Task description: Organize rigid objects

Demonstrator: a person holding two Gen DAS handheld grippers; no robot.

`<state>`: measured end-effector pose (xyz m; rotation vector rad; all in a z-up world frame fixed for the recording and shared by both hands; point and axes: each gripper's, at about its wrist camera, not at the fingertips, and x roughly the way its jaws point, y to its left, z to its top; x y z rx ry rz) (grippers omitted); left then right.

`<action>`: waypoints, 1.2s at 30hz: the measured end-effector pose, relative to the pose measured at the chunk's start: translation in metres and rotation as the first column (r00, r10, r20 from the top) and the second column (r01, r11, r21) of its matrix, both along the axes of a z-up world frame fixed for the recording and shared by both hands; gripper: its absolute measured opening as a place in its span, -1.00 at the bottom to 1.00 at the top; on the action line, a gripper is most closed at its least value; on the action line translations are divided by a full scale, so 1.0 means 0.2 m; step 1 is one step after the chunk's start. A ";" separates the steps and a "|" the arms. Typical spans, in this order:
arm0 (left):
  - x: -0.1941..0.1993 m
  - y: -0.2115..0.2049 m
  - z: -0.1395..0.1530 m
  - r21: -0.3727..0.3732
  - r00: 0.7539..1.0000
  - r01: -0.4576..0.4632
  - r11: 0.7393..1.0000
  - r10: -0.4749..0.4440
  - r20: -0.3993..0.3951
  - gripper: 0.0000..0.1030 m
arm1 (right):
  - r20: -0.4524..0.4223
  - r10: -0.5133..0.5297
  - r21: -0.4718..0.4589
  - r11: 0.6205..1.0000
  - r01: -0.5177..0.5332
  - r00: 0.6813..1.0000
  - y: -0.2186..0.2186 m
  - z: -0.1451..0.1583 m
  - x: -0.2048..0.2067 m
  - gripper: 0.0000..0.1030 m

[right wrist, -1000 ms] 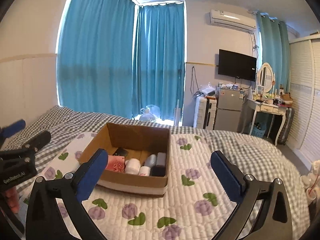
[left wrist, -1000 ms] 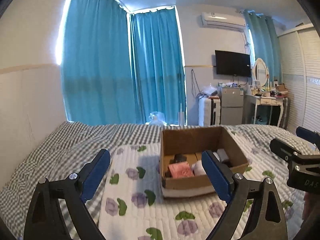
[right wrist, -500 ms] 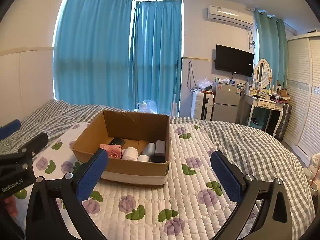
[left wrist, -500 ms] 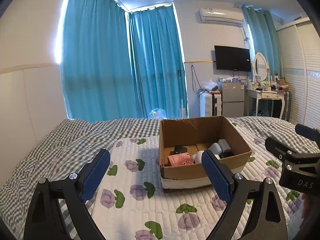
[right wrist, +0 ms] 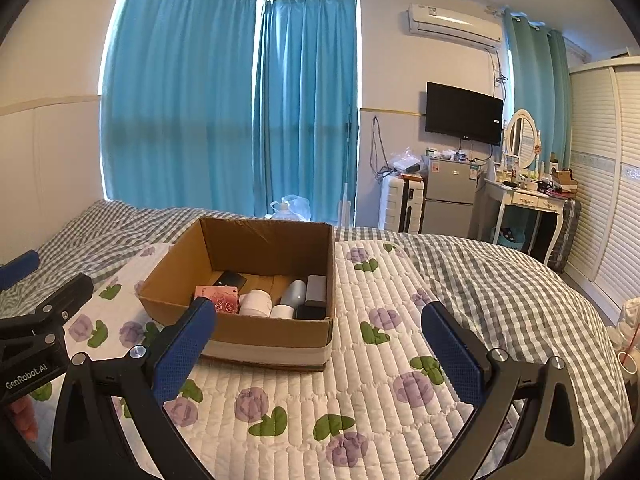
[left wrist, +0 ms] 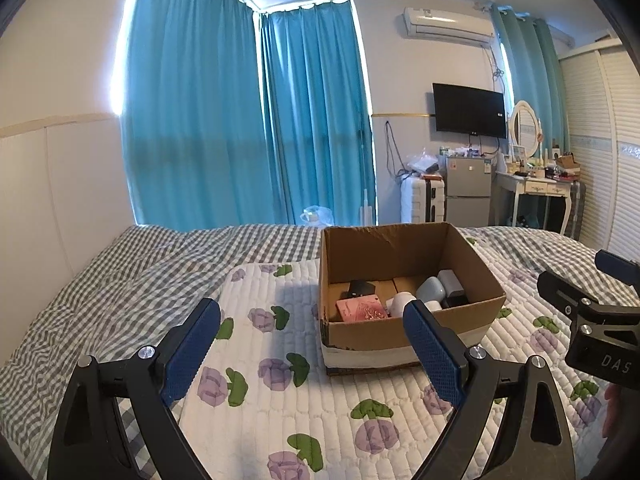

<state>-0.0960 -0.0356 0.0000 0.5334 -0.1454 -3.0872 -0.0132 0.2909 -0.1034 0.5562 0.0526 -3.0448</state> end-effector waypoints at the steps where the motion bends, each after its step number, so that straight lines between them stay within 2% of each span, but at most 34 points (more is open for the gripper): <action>1: 0.00 0.00 0.00 0.001 1.000 -0.003 1.000 0.003 0.002 0.84 | 0.005 0.002 0.001 1.000 -0.002 1.000 0.00 0.00 0.00 0.99; 12: -0.02 -0.02 -0.01 0.017 1.000 -0.020 1.000 0.020 0.023 0.84 | 0.025 -0.010 0.005 1.000 0.009 1.000 0.00 -0.03 -0.02 0.99; 36: -0.03 -0.01 -0.04 -0.004 0.999 -0.012 1.000 0.012 0.046 0.84 | 0.046 -0.019 0.016 1.000 0.019 0.999 -0.01 -0.05 -0.03 0.99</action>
